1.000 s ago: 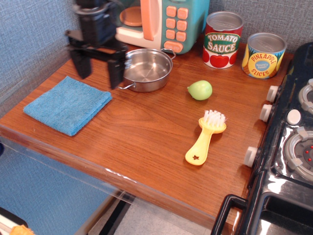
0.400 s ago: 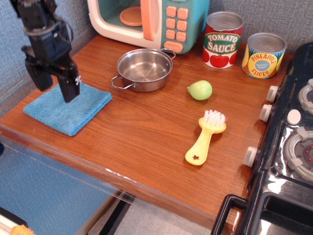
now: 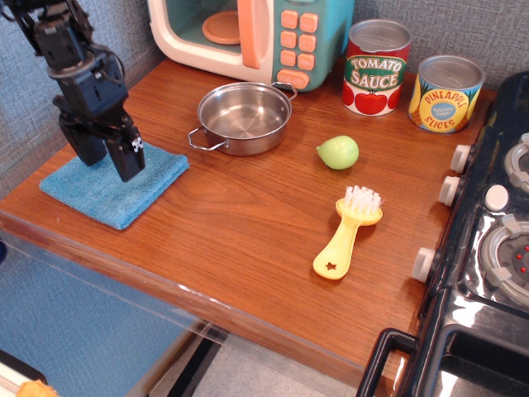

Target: Move the towel to the right and centered

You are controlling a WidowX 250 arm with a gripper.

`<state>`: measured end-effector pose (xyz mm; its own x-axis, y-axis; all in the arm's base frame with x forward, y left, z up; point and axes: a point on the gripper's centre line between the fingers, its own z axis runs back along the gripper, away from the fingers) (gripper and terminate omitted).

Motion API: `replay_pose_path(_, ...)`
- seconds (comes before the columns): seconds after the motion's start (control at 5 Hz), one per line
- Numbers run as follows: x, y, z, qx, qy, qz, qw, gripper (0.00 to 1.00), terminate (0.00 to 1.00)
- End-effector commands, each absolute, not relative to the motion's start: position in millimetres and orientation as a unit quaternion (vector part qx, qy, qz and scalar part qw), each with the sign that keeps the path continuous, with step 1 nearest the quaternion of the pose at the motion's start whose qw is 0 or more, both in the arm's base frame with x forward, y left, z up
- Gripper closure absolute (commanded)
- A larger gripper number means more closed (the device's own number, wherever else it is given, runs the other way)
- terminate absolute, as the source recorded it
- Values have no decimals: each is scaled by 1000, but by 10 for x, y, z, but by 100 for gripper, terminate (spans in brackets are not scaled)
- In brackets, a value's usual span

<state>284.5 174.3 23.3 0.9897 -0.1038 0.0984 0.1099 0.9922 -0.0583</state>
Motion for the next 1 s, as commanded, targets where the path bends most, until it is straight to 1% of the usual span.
replay_pose_path(0.0,2875,1721,26,59,-44,-65,995,0,0)
replay_pose_path(0.2,2834,1698,-48,59,-36,-53,996,0,0)
replay_pose_path(0.4,2824,1722,-50,37,-38,-39,998,0,0)
replay_pose_path(0.6,2805,1794,-29,-9,-41,-7,999,0,0)
replay_pose_path(0.8,2788,1822,-24,-21,-37,0,999,0,0)
